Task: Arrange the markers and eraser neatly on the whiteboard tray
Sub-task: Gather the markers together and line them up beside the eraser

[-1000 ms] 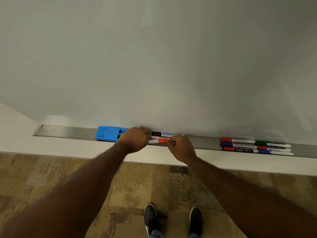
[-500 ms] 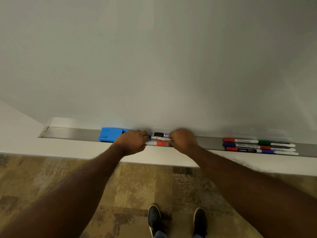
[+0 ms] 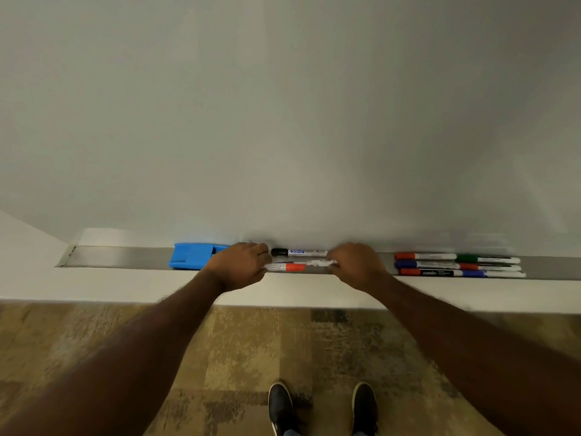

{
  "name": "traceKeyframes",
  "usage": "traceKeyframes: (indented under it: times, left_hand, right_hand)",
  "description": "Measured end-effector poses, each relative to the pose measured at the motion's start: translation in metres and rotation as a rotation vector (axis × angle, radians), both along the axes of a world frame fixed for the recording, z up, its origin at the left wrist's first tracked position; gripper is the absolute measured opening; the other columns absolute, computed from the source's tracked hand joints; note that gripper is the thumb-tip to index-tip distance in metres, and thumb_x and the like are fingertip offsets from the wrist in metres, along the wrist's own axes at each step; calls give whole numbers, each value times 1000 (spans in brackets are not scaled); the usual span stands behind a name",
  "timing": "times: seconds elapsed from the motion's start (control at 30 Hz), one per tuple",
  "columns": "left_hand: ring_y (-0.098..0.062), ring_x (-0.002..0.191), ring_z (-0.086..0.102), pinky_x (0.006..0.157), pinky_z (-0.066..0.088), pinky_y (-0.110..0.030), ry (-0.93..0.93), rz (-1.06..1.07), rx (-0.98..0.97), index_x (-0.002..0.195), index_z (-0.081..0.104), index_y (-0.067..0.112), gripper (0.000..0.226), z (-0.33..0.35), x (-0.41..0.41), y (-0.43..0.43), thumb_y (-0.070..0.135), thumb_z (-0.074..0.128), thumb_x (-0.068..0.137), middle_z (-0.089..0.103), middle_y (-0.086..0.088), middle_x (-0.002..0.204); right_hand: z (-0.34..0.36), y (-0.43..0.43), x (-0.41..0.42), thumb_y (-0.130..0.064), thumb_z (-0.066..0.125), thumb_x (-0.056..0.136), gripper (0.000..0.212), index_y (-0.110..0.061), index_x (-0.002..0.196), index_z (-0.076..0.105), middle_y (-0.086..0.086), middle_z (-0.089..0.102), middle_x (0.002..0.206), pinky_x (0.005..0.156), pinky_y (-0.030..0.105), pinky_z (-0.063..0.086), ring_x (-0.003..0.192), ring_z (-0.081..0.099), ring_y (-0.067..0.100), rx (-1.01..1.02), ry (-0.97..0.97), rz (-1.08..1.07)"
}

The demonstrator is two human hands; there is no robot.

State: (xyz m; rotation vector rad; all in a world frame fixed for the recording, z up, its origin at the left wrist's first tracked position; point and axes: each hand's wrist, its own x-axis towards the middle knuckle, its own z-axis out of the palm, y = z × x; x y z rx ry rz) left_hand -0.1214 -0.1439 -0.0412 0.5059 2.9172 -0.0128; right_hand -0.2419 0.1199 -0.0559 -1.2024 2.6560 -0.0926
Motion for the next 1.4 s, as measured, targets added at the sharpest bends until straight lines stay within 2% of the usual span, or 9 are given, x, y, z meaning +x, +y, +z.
traceKeyframes:
  times: [0.13,0.23,0.37,0.67,1.03,1.17,1.27,1.4]
  left_hand:
    - [-26,99,59,87,45,-38,26,-21,40,129,56,10,38,6,-15,19,33,42,100,58,-10,120]
    - [-26,102,57,87,45,-37,27,-14,57,128,56,12,39,9,-30,39,35,42,100,58,-9,120]
    - [-29,99,58,84,47,-40,39,-3,103,121,60,11,35,10,-52,71,34,46,99,58,-10,118]
    - [-22,98,57,80,46,-31,-2,62,159,122,60,14,34,3,-75,123,34,50,97,58,-6,117]
    - [-23,99,57,81,47,-34,-2,43,100,122,58,13,31,-15,-85,154,31,50,98,57,-8,120]
    - [-24,98,58,82,48,-35,3,28,55,120,58,13,28,-16,-90,161,28,53,96,57,-8,119]
    - [-27,98,58,82,48,-39,23,20,24,118,59,12,25,-16,-95,166,23,49,97,57,-9,118]
    - [-29,99,58,83,47,-40,42,16,-11,114,59,13,23,-18,-100,178,19,47,95,58,-9,116]
  right_hand:
    - [8,49,-13,-31,51,93,19,-24,97,68,1,69,89,71,33,50,79,61,19,11,-36,-95]
    - [14,77,-22,-29,56,91,16,-24,97,70,1,70,89,68,31,46,79,62,21,12,-38,-159]
    - [18,104,-32,-32,58,90,19,-25,102,71,1,71,92,73,34,52,82,63,21,40,-66,-222]
    - [16,112,-37,-36,66,86,21,-25,103,74,2,73,99,76,33,51,88,65,22,69,-144,-252]
    - [11,111,-37,-30,68,87,25,-24,111,73,3,74,104,82,37,55,91,67,23,84,-175,-230]
    - [15,121,-38,-32,68,87,32,-20,116,68,5,71,110,86,38,54,98,65,25,28,-174,-286]
    - [18,136,-43,-28,66,89,25,-20,111,70,5,71,108,84,36,53,98,64,24,-25,-174,-329]
    - [19,150,-43,-25,64,90,28,-20,117,69,7,71,112,87,39,52,98,64,26,-53,-155,-394]
